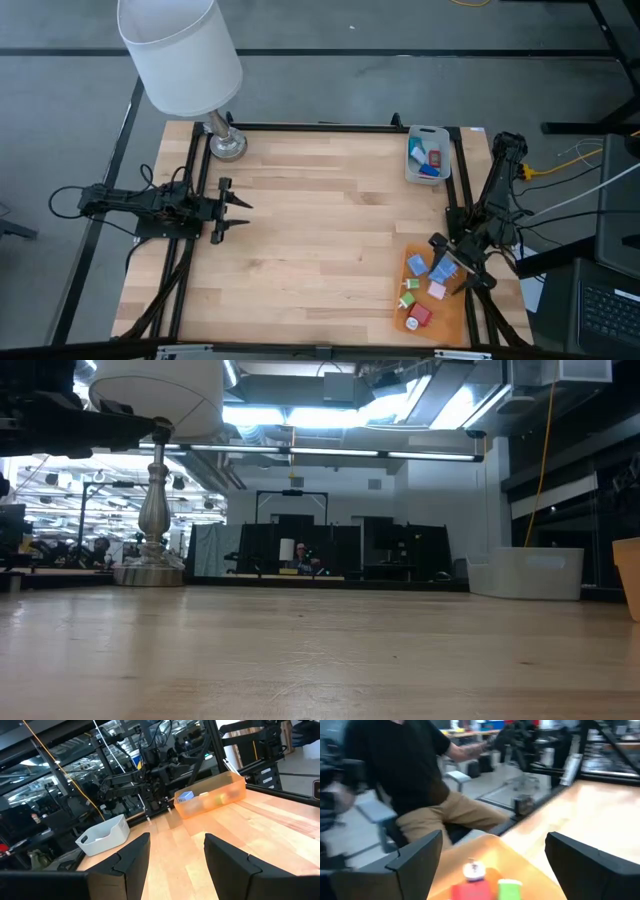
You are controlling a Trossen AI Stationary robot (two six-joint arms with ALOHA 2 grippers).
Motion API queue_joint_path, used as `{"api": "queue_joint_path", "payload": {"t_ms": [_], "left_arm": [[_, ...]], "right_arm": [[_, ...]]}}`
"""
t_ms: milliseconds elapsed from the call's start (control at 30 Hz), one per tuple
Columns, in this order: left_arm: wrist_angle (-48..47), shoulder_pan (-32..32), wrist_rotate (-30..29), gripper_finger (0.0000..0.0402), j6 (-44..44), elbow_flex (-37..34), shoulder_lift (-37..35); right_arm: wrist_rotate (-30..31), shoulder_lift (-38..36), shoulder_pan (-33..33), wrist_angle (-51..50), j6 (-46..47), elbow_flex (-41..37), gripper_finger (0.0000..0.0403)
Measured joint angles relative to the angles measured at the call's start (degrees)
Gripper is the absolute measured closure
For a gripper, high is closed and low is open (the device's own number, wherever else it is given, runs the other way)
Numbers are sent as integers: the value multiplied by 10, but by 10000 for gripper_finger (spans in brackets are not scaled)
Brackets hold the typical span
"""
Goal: Pick & Place Office items
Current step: Return to Home Position
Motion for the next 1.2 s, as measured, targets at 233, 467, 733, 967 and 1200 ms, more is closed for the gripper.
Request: {"api": "queue_joint_path", "payload": {"t_ms": [233, 467, 733, 967, 1200], "left_arm": [[0, 0, -1, 219, 0, 0, 0], [0, 0, -1, 219, 0, 0, 0], [0, 0, -1, 219, 0, 0, 0], [0, 0, -1, 219, 0, 0, 0], [0, 0, -1, 219, 0, 0, 0]], "right_arm": [[-94, 15, 0, -29, -79, 0, 56], [-128, 21, 0, -34, -53, 0, 56], [-127, 21, 0, -34, -33, 0, 56], [-126, 21, 0, -34, -33, 0, 56], [-126, 21, 0, -34, -33, 0, 56]]}}
